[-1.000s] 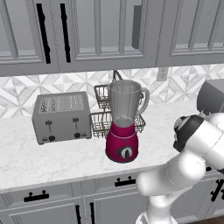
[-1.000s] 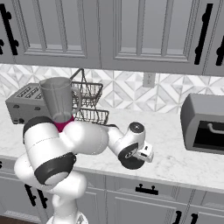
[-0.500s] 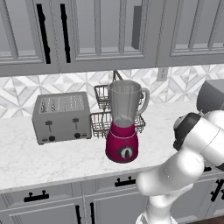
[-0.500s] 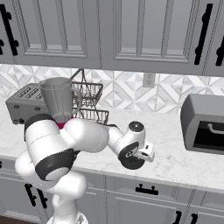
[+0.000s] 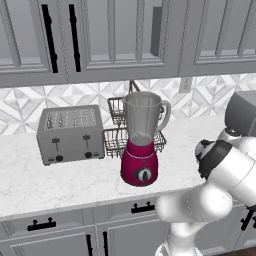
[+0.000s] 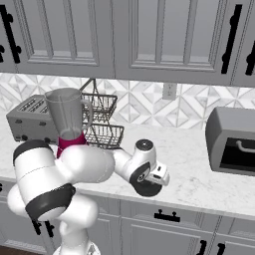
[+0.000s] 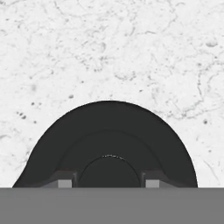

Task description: Close the lid blender by securely placing the lid on top.

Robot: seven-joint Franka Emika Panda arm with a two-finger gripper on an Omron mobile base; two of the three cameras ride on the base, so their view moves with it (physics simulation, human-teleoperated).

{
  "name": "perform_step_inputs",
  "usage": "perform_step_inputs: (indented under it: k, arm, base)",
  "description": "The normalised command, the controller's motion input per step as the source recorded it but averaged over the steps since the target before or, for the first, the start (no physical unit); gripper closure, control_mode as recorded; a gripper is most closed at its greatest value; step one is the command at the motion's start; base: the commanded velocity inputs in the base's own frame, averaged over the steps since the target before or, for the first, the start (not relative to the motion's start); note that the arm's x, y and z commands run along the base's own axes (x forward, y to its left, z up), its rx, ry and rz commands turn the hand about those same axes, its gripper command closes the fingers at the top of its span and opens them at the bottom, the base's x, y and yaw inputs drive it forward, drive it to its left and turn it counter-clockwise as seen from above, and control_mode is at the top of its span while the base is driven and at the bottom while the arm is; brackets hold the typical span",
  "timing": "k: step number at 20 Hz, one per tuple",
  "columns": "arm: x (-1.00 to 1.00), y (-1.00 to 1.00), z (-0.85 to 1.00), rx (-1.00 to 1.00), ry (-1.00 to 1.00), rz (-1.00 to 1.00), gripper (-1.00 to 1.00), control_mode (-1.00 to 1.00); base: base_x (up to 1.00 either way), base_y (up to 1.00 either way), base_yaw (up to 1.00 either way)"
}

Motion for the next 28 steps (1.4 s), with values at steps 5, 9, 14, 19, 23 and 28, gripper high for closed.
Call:
perform_step_inputs:
  k: [5, 9, 14, 19, 23, 28]
  arm:
    - [-0.05, 0.13, -0.08, 0.00, 0.00, 0.00, 1.00, -1.00]
    - [0.00, 0.00, 0.00, 0.00, 0.00, 0.00, 1.00, -1.00]
    - [-0.10, 0.00, 0.55, 0.00, -0.02, 0.00, 1.00, -1.00]
    - [-0.31, 0.00, 0.99, 0.00, -0.07, 0.00, 1.00, -1.00]
    - [-0.38, 0.11, 0.94, 0.00, -0.07, 0.00, 1.00, -1.00]
    - [-0.26, 0.20, 0.97, 0.02, -0.11, 0.00, 1.00, -1.00]
  base:
    - [0.00, 0.00, 0.00]
    - [0.00, 0.00, 0.00]
    - [0.00, 0.00, 0.00]
    - [0.00, 0.00, 0.00]
    - [0.00, 0.00, 0.00]
    - [0.00, 0.00, 0.00]
